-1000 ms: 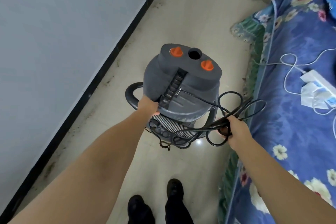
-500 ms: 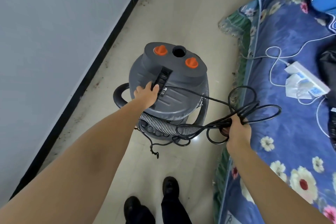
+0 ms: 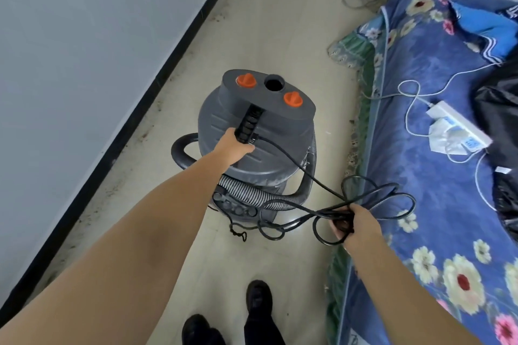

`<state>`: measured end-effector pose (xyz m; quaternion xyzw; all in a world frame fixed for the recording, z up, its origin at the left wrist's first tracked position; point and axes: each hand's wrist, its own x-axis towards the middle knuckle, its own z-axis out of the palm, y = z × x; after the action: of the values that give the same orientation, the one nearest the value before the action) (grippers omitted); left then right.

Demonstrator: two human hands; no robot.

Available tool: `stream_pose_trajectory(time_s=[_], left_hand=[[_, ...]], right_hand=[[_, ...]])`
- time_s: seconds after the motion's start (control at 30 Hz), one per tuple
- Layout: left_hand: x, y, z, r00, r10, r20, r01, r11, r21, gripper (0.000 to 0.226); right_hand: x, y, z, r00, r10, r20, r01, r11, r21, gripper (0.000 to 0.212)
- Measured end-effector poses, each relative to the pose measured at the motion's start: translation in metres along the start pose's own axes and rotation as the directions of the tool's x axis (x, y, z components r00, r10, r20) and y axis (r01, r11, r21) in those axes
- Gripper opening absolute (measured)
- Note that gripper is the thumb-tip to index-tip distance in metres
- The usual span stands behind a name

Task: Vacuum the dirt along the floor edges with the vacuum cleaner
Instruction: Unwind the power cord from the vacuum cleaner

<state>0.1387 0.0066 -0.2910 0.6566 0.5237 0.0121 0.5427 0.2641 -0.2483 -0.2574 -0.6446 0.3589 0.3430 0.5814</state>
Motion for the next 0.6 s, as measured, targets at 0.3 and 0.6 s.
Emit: stream_pose_trajectory(time_s=[0.3, 0.6], left_hand=[[0.031, 0.012, 0.001, 0.996, -0.081, 0.028, 0.083, 0.992, -0.096, 0.041], [-0.106, 0.050, 0.067, 0.982, 0.189, -0.021, -0.189, 0.982, -0.015, 0.024]], right_hand=[[0.030, 0.013, -0.010, 0.998, -0.047, -0.030, 0.044, 0.994, -0.097, 0.019], [-0.044, -0.021, -0.012, 0.860, -0.424, 0.283, 0.448, 0.894, -0.024, 0.016]])
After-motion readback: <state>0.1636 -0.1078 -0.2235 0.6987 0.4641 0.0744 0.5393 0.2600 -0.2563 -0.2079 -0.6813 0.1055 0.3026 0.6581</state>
